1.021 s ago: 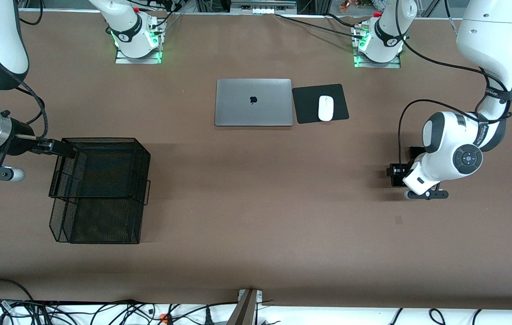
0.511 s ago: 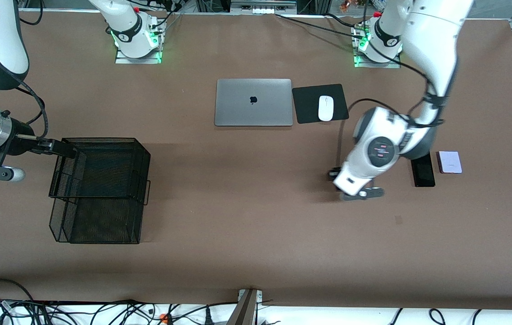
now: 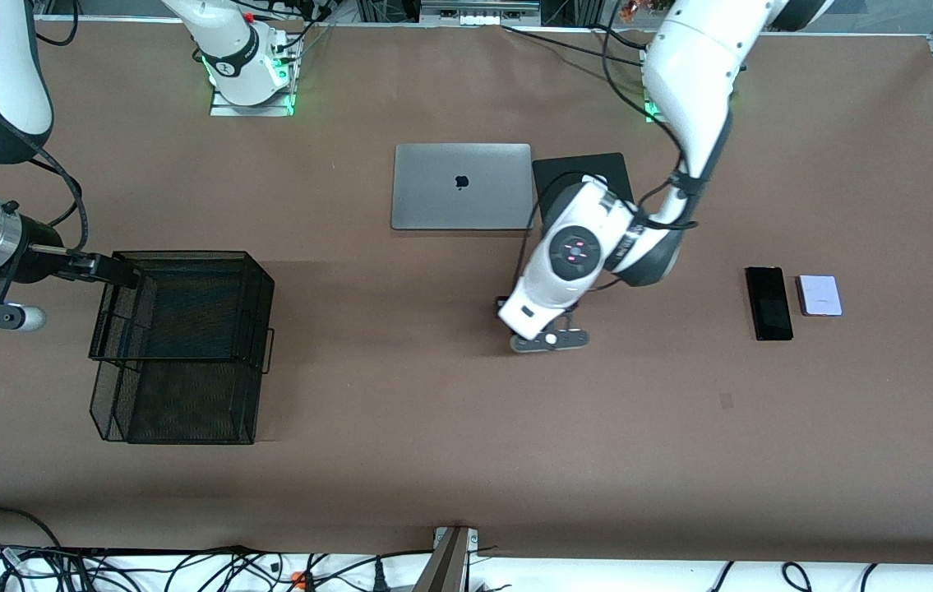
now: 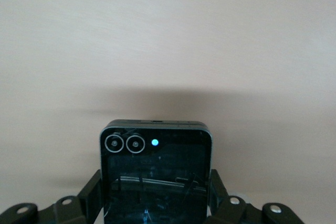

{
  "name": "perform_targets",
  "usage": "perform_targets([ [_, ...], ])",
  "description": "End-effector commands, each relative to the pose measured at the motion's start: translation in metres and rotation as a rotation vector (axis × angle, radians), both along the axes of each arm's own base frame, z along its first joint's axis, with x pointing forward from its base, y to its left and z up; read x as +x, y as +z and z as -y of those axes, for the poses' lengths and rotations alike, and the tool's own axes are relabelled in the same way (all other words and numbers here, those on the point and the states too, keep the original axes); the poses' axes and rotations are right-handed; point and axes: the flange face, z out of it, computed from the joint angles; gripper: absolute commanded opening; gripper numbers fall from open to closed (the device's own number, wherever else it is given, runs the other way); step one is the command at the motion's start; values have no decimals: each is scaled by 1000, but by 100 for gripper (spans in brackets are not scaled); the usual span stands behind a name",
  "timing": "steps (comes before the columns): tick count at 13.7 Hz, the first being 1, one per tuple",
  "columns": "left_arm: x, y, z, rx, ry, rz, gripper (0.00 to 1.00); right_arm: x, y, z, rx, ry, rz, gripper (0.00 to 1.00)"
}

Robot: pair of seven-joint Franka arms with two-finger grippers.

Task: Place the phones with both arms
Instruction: 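Carry the flip phone to mid-table and release it with the left gripper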

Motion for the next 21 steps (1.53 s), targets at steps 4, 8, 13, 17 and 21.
perform_targets([
  [4,6,-28,73,-41,44,30,0,-7,4,-2,10,-5,-4,100],
  [8,-14,-37,103,-44,40,35,0,-7,4,-2,10,-5,-4,100],
  [13,-22,-39,113,-43,119,22,94,-7,4,-2,10,-5,-4,100],
  [17,-21,-37,113,-43,180,16,100,-7,4,-2,10,-5,-4,100],
  [21,-1,4,74,29,195,-49,100,-4,4,-2,15,-8,5,100],
])
